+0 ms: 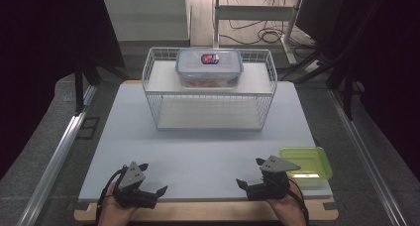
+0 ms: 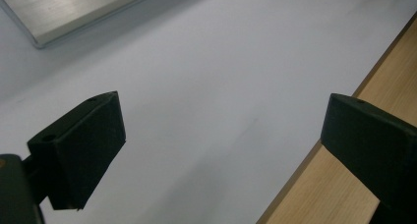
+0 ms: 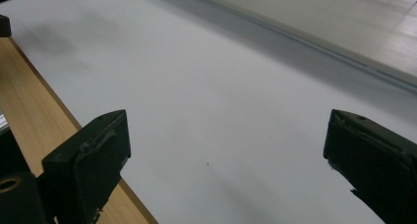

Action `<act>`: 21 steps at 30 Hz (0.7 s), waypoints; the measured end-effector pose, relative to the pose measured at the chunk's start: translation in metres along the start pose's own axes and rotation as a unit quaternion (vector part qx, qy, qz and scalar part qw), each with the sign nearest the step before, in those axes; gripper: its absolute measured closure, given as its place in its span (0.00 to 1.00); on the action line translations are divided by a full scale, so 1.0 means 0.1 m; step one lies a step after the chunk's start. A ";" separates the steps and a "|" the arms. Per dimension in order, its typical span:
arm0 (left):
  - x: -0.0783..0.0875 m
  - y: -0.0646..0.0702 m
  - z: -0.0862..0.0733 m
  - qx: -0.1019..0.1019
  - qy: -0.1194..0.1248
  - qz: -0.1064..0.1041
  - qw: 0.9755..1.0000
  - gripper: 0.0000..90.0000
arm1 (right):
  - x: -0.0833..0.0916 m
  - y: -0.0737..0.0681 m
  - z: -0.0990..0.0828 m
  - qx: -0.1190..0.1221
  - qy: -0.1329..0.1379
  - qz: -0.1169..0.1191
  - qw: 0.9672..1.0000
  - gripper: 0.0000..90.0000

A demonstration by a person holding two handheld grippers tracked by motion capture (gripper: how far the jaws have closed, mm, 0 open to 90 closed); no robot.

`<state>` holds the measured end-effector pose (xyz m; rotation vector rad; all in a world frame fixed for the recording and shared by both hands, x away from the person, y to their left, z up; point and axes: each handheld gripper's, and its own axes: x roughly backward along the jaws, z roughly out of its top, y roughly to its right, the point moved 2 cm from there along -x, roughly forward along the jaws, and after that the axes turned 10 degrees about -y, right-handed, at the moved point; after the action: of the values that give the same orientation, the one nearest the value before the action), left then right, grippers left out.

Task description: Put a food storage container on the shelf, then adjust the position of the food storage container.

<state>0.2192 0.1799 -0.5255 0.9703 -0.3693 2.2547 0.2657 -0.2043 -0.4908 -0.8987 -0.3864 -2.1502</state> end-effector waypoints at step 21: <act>-0.03 -0.02 -0.03 0.008 -0.001 -0.006 1.000 0.04 | 0.27 0.42 -0.05 -0.071 -0.012 -0.069 0.995 0.17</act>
<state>0.2207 0.1816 -0.5291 0.9789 -0.3462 2.2485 0.2826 -0.2491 -0.4758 -1.0027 -0.3176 -2.3189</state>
